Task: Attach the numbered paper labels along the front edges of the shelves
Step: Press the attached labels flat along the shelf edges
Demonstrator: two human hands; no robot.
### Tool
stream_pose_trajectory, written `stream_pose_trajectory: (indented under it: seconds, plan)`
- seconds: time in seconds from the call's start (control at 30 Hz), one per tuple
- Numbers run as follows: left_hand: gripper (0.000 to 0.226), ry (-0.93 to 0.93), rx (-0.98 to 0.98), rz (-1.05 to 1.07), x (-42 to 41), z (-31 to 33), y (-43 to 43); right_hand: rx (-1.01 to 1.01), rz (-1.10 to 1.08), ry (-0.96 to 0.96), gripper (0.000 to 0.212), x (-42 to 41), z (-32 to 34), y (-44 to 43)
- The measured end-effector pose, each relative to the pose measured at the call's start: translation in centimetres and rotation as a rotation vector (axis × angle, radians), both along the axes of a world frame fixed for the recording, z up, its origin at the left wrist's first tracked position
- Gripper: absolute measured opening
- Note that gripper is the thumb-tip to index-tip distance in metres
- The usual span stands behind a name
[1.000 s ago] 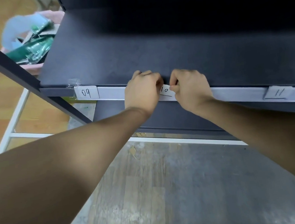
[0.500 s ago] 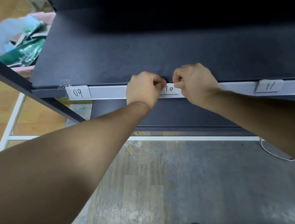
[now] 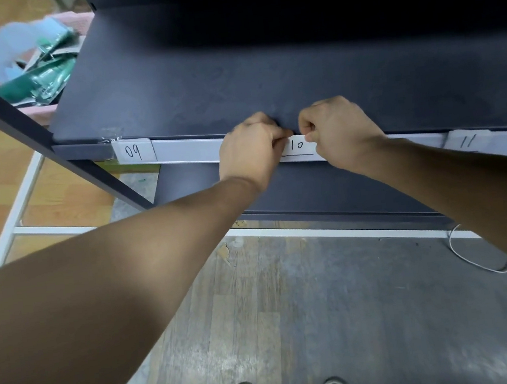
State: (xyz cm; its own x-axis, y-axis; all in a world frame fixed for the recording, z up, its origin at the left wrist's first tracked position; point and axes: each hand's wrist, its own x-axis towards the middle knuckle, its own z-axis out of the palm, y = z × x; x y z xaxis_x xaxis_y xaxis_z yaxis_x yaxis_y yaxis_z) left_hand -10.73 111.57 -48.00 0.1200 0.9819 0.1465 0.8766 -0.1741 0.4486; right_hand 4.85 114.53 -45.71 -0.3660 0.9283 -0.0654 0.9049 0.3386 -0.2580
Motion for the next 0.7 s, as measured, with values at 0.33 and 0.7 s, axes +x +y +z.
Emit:
stream_pose_trajectory:
  seconds: [0.33, 0.7]
  plan:
    - [0.03, 0.187, 0.047, -0.114, -0.3, -0.8, -0.6, 0.149, 0.037, -0.028, 0.015, 0.7, -1.1, -1.5]
    - [0.08, 0.467, -0.399, -0.21, -1.3, 4.7, -4.0, -0.152, -0.007, -0.158, 0.071, 2.7, 2.0, -7.9]
